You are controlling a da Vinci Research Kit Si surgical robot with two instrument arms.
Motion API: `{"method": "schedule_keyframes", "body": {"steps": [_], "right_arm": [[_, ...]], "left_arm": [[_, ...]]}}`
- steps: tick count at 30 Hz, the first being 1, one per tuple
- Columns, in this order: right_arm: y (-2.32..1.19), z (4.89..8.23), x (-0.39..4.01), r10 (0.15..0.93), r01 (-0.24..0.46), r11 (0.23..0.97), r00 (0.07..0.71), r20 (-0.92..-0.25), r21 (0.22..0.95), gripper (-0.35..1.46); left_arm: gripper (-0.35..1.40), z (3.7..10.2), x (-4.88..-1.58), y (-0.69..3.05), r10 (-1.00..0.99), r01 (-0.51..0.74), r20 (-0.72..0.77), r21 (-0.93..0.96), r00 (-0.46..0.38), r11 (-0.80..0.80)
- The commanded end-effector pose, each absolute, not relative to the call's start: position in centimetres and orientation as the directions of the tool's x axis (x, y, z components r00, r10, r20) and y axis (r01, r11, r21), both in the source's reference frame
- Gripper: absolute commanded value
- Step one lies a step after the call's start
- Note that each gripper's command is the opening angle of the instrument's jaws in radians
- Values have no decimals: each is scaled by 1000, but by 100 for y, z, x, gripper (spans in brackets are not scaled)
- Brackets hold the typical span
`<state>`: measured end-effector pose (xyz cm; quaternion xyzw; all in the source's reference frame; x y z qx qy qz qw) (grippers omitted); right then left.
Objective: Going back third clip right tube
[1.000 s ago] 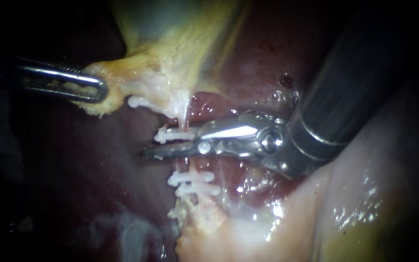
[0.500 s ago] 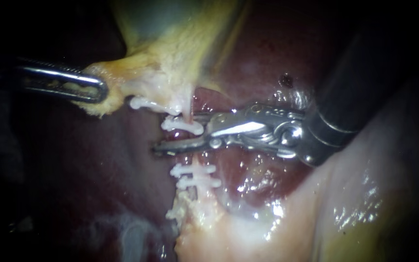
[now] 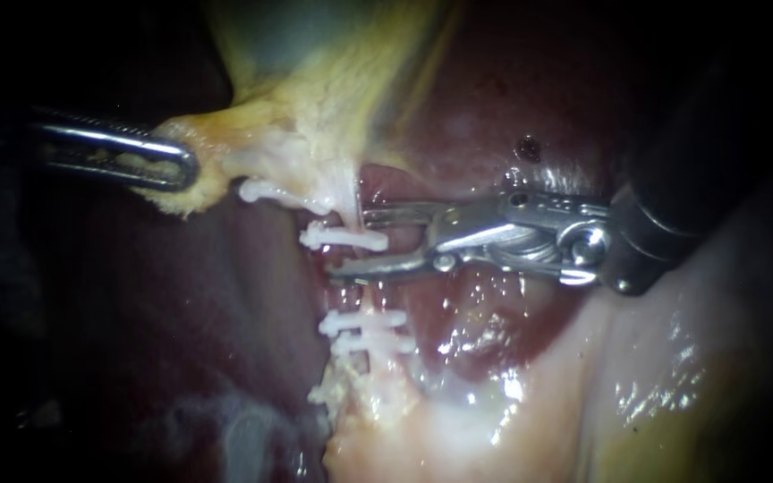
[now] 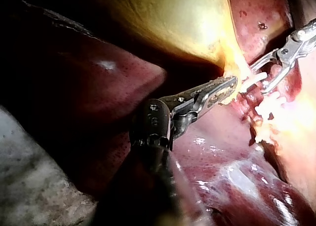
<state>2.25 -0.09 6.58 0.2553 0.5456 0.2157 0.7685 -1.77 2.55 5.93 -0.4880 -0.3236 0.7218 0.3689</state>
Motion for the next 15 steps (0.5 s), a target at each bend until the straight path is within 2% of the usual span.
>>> {"method": "schedule_keyframes", "body": {"steps": [1,8,15], "right_arm": [[-10,657,221,597,-45,786,314,-738,616,50],[-21,642,187,437,31,882,325,-839,471,50],[-23,629,161,367,73,909,323,-872,410,50]], "left_arm": [[-35,593,-176,255,848,-217,-466,-827,-251,-518],[-35,593,-176,255,848,-216,-466,-827,-251,-518],[-35,593,-177,255,848,-217,-466,-827,-251,-518]]}}
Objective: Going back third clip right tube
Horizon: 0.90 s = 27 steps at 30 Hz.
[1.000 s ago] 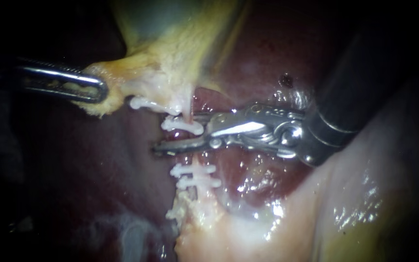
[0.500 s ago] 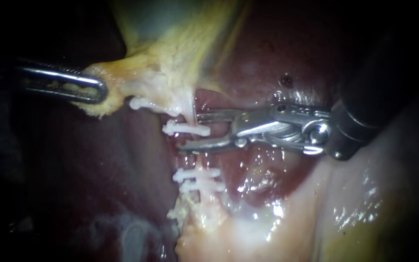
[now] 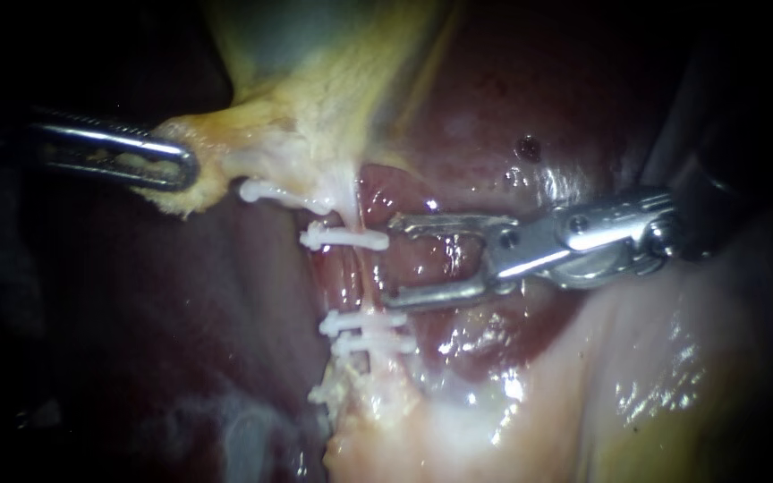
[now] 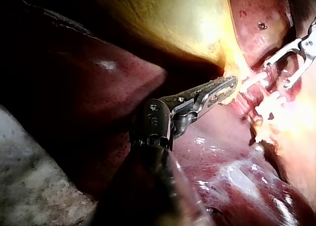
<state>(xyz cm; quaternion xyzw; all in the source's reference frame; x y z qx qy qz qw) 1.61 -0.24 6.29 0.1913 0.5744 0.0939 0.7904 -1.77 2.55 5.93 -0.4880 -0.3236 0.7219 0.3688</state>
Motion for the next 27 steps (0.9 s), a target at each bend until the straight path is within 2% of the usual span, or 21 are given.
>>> {"method": "schedule_keyframes", "body": {"steps": [1,12,27], "right_arm": [[-22,627,158,362,76,911,323,-874,406,50],[-16,604,126,336,101,918,319,-886,385,50],[-15,602,117,336,102,917,319,-886,385,50]], "left_arm": [[-35,593,-177,255,848,-217,-466,-827,-251,-518],[-35,593,-176,255,848,-216,-466,-827,-251,-518],[-35,594,-177,256,848,-216,-466,-827,-252,-519]]}}
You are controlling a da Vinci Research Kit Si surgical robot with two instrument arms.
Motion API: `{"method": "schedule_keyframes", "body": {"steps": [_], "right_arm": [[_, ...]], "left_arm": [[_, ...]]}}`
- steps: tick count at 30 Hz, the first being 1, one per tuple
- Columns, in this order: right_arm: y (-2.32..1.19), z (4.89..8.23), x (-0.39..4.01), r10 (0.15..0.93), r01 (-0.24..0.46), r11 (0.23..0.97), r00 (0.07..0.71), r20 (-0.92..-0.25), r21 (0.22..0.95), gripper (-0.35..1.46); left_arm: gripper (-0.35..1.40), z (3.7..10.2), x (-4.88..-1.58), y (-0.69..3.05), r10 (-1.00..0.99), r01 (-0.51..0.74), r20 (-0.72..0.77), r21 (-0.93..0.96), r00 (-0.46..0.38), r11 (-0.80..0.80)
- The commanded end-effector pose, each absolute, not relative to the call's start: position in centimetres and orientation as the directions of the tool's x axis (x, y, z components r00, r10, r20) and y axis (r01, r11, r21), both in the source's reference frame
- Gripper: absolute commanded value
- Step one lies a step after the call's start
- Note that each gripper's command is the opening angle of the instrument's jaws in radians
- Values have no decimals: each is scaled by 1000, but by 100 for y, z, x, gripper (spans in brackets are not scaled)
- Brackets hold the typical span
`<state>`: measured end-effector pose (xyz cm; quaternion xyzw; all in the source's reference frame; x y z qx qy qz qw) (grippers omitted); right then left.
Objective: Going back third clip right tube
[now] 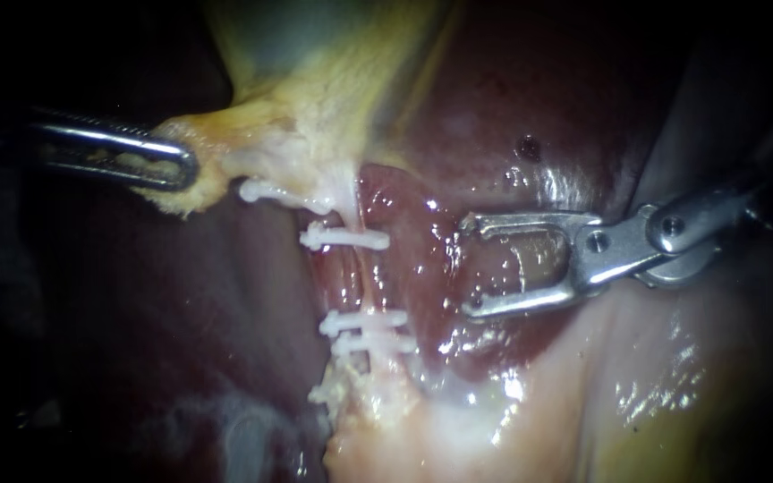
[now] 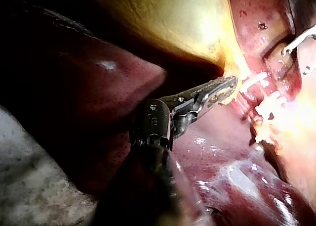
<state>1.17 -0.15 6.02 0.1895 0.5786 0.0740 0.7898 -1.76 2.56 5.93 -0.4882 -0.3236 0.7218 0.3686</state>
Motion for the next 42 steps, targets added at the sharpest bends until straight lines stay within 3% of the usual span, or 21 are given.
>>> {"method": "schedule_keyframes", "body": {"steps": [1,10,27,42], "right_arm": [[-15,602,117,336,102,917,319,-886,385,50],[-15,602,116,336,103,917,319,-886,385,50],[-16,604,116,335,103,918,319,-886,384,50],[-16,604,116,335,103,918,319,-886,384,50]], "left_arm": [[-35,594,-177,256,848,-216,-466,-827,-252,-519],[-35,608,-182,254,846,-219,-470,-824,-252,-523],[-35,655,-220,249,836,-223,-488,-811,-252,-541],[-35,658,-222,250,835,-224,-487,-810,-255,-541]]}}
